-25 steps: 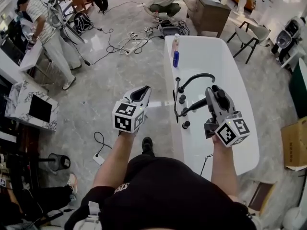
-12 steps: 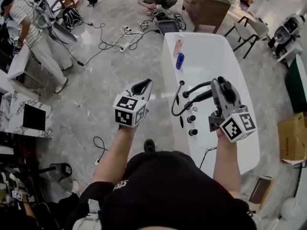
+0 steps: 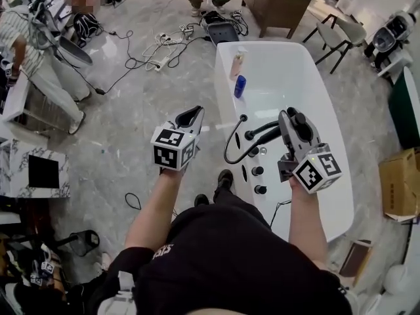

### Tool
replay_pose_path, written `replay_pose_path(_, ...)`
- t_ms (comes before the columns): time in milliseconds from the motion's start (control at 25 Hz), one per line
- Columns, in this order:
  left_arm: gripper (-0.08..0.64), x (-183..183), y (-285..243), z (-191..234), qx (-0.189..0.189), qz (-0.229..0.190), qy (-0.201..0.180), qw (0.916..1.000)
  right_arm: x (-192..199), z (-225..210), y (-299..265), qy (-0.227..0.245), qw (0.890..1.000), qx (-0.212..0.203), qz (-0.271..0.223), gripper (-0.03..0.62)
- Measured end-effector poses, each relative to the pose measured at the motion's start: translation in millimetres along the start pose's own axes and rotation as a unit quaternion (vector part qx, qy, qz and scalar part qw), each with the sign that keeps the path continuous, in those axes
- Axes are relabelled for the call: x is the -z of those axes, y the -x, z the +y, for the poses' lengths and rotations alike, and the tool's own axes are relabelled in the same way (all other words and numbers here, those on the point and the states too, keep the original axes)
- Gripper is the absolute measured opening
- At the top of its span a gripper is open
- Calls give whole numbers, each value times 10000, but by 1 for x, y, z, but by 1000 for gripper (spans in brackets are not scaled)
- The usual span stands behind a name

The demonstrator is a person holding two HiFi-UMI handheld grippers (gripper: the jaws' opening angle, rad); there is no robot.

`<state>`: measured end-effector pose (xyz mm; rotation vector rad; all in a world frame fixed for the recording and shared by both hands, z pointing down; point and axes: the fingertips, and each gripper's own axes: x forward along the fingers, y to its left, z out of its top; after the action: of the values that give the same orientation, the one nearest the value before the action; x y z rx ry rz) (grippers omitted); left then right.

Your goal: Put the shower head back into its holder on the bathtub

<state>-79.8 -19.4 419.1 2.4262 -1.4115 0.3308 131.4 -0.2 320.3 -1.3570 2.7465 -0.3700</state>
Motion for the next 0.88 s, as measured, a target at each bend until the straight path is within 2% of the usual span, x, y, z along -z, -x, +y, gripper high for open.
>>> replay_pose_path(120, 34, -19, -34, -3, 71, 46, -84, 9999, -11, -30, -18, -70, 9999, 92, 65, 121)
replay_pose_path(240, 34, -42, -68, 0, 59, -11, -231, 9997, -22, -60, -39, -64, 10000, -38, -40, 120)
replay_pose_path(440, 34, -69, -120, 4, 15, -9, -254, 9997, -46, -103, -63, -34, 9999, -101, -57, 120)
replay_pose_path(600, 34, -69, -147, 2, 57, 116, -329, 9994, -68, -137, -83, 93, 9992, -242, -315, 120)
replay_pose_path(760, 34, -61, -168, 13, 118, 288, -338, 9989, -77, -149, -107, 151, 9989, -221, -378, 120)
replay_pose_path(880, 34, -57, -183, 5, 574, 284, -442, 9970, -72, -154, -122, 84, 9994, -128, -322, 120)
